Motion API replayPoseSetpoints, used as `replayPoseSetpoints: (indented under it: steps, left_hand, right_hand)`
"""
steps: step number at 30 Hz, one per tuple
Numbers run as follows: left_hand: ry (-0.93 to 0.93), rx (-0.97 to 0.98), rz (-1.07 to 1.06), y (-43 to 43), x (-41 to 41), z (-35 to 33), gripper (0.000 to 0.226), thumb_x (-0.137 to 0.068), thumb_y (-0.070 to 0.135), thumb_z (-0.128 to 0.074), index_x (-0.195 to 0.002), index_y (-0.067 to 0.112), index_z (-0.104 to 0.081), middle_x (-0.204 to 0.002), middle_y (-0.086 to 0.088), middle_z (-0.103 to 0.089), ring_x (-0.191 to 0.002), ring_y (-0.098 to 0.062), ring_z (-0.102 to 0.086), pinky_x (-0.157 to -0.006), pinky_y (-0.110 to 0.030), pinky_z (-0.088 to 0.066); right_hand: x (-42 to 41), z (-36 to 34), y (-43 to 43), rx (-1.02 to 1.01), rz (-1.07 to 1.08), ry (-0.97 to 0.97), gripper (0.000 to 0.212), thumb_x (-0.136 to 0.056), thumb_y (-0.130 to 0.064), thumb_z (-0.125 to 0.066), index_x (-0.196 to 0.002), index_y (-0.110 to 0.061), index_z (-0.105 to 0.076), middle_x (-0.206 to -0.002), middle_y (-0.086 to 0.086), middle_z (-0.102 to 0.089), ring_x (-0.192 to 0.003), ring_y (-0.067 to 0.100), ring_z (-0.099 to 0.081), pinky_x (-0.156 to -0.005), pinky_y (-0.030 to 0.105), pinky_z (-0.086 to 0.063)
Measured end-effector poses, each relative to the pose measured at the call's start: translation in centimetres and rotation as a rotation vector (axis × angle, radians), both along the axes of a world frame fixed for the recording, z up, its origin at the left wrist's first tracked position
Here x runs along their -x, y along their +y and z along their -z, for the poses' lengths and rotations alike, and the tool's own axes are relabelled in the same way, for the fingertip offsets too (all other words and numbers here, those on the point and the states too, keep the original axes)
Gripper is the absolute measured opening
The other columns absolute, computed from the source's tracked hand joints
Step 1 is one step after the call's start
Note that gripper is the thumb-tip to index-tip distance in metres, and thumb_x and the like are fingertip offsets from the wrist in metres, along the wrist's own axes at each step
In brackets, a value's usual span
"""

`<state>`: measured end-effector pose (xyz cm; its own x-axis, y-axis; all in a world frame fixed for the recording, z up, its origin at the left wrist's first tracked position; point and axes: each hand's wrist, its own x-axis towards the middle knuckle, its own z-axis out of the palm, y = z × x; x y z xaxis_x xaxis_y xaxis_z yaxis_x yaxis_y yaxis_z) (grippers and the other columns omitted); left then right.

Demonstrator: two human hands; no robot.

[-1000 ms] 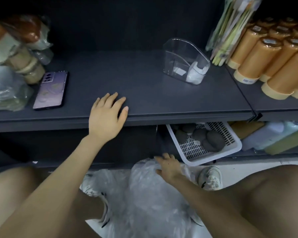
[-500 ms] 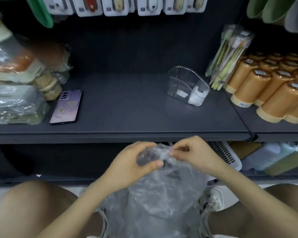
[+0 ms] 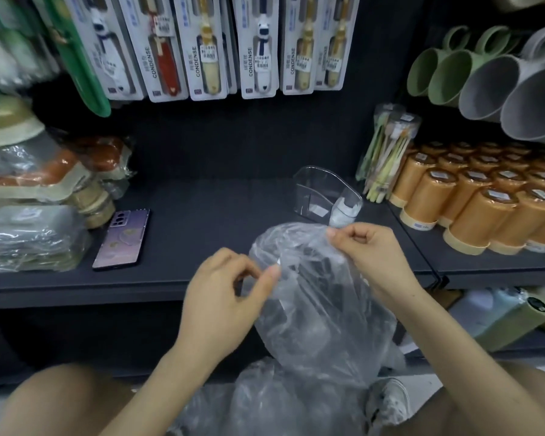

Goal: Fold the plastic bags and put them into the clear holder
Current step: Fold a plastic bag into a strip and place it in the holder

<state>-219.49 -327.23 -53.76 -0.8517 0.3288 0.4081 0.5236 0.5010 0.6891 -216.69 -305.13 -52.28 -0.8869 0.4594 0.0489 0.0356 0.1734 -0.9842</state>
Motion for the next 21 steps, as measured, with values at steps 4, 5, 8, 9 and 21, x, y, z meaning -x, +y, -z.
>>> replayPoseSetpoints:
  steps: [4,5,8,9,21]
  left_hand:
    - [-0.040,0.175,-0.006,1.6,0.7,1.7,0.060,-0.073,0.076,-0.046,-0.092,0.023,-0.067,-0.092,0.013,-0.056,-0.087,-0.007,-0.055,-0.078,-0.026,-0.046]
    - [-0.057,0.155,-0.033,1.8,1.1,2.0,0.053,-0.076,0.070,-0.054,-0.093,0.022,-0.067,-0.092,0.011,-0.058,-0.087,-0.009,-0.056,-0.080,-0.029,-0.047]
    - [-0.099,0.087,-0.052,2.0,2.0,2.7,0.017,-0.083,0.035,-0.071,-0.081,0.018,-0.070,-0.085,0.009,-0.061,-0.081,-0.009,-0.058,-0.079,-0.033,-0.050]
    - [-0.124,0.072,-0.042,1.8,2.3,2.9,0.012,-0.084,0.027,-0.072,-0.077,0.017,-0.070,-0.082,0.009,-0.061,-0.079,-0.007,-0.058,-0.078,-0.030,-0.049]
    - [-0.193,-0.047,0.113,-1.5,4.5,1.7,0.016,-0.100,0.019,-0.046,-0.084,0.020,-0.046,-0.072,-0.006,-0.059,-0.059,-0.015,-0.049,-0.056,-0.023,-0.040]
  right_hand:
    - [1.4,-0.1,-0.4,0.112,0.050,0.054,0.036,-0.086,-0.028,-0.071,-0.074,0.005,-0.063,-0.072,0.020,-0.058,-0.068,0.023,-0.050,-0.072,0.041,-0.050]
    - [1.6,-0.1,-0.6,0.141,0.057,0.062,0.036,-0.086,-0.027,-0.071,-0.074,0.006,-0.063,-0.077,0.025,-0.061,-0.070,0.024,-0.053,-0.081,0.045,-0.053]
    - [1.7,0.0,-0.7,0.232,0.082,0.066,0.043,-0.087,-0.028,-0.070,-0.076,0.011,-0.058,-0.090,0.037,-0.060,-0.074,0.025,-0.054,-0.090,0.051,-0.052]
    - [1.6,0.1,-0.6,0.263,0.099,0.060,0.044,-0.087,-0.029,-0.070,-0.076,0.011,-0.057,-0.083,0.032,-0.060,-0.073,0.026,-0.053,-0.086,0.050,-0.052]
    - [-1.1,1.2,3.0,-0.065,0.108,-0.183,0.048,-0.093,-0.046,-0.053,-0.137,-0.028,-0.048,-0.125,-0.008,-0.055,-0.114,0.010,-0.050,-0.095,0.029,-0.037]
